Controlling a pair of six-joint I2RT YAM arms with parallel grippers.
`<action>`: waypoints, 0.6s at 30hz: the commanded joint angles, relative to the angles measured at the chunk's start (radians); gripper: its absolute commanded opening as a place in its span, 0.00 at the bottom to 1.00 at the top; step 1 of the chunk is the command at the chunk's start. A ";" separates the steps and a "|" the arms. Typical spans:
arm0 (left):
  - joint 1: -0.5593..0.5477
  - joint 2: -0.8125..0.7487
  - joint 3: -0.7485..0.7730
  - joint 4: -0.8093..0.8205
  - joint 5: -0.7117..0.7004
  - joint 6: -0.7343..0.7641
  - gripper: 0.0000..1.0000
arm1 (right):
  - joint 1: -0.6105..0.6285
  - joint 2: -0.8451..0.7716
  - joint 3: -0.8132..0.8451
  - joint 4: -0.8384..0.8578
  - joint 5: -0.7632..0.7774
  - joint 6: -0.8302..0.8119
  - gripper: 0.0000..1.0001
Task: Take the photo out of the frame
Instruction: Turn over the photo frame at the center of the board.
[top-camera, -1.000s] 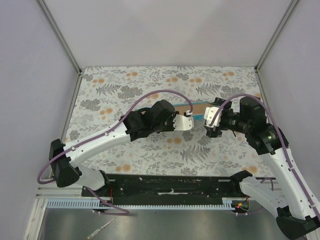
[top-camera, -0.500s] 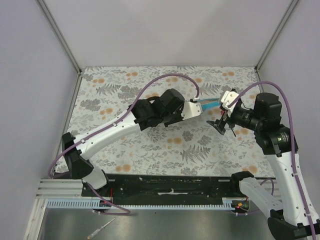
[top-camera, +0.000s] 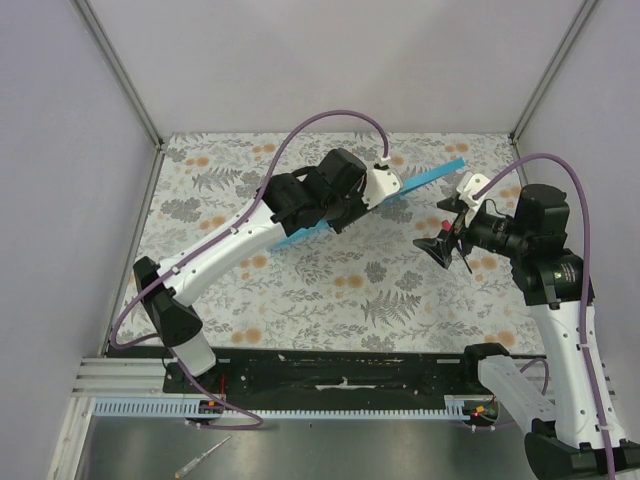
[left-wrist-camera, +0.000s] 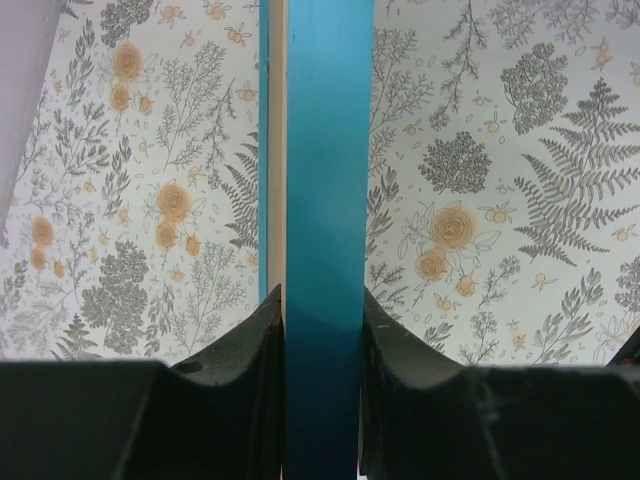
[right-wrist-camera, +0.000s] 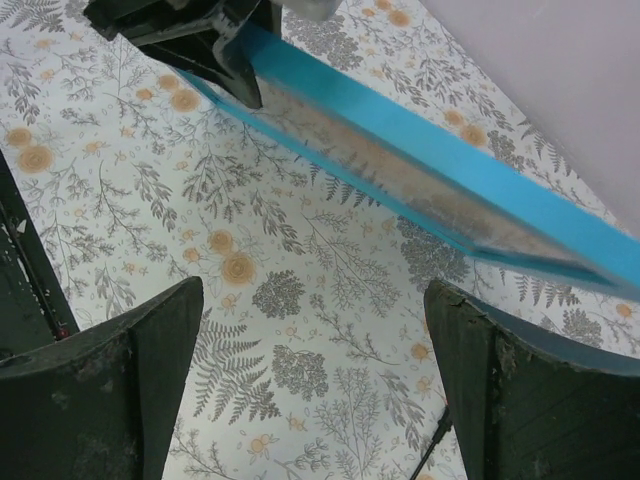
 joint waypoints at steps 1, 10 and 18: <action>0.069 0.021 0.081 0.025 0.073 -0.179 0.02 | -0.016 -0.015 -0.015 0.060 -0.047 0.054 0.98; 0.237 0.049 0.116 0.028 0.207 -0.293 0.02 | -0.039 -0.012 -0.031 0.077 -0.068 0.075 0.98; 0.310 0.069 0.159 0.025 0.252 -0.328 0.02 | -0.048 0.003 -0.039 0.086 -0.077 0.094 0.98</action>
